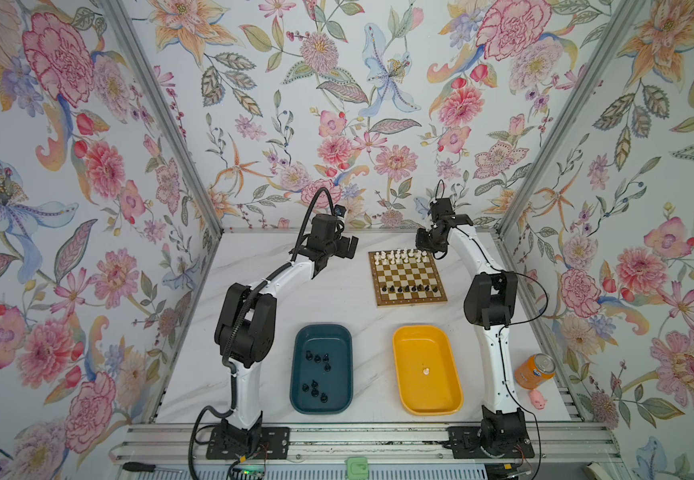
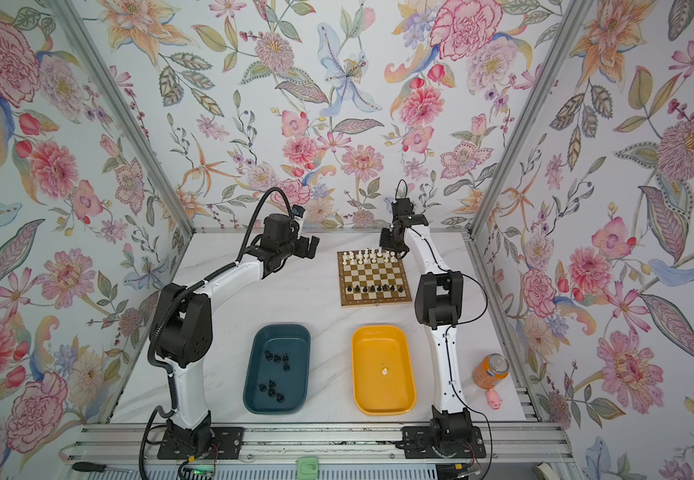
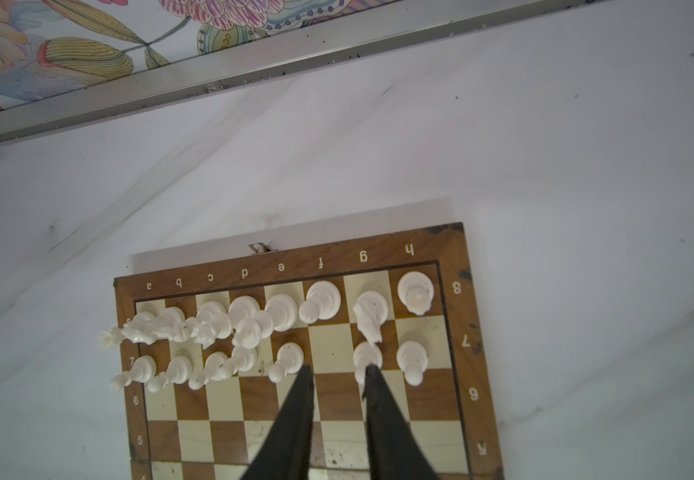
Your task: Set up the chess pieces on the board
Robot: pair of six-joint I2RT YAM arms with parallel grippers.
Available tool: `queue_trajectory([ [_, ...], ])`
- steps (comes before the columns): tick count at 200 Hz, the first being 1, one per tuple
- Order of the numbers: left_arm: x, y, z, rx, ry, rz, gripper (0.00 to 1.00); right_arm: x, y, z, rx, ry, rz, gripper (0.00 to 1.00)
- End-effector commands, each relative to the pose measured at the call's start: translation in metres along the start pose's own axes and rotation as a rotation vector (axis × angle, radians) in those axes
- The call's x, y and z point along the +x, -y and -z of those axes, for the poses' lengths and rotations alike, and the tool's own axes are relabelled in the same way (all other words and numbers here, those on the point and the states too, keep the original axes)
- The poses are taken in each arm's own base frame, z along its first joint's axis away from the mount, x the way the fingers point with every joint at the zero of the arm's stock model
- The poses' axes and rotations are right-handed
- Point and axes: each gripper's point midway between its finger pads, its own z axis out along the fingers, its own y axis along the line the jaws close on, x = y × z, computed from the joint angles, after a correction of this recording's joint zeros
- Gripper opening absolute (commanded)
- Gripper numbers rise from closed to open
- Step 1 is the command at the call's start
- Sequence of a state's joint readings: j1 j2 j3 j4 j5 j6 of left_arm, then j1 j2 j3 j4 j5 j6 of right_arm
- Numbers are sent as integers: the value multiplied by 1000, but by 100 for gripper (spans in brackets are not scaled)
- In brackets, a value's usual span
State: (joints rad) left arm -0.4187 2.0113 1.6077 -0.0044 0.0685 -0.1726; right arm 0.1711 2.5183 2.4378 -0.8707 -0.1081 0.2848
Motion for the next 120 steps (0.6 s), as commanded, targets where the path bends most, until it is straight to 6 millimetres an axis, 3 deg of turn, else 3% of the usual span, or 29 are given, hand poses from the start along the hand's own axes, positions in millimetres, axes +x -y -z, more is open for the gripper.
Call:
queue_trajectory([
  [1, -19, -9, 12, -11, 47, 9, 99, 15, 11, -13, 28, -54, -20, 24],
  [120, -23, -10, 1, -3, 31, 3, 99, 22, 22, -31, 37, -84, -33, 18],
])
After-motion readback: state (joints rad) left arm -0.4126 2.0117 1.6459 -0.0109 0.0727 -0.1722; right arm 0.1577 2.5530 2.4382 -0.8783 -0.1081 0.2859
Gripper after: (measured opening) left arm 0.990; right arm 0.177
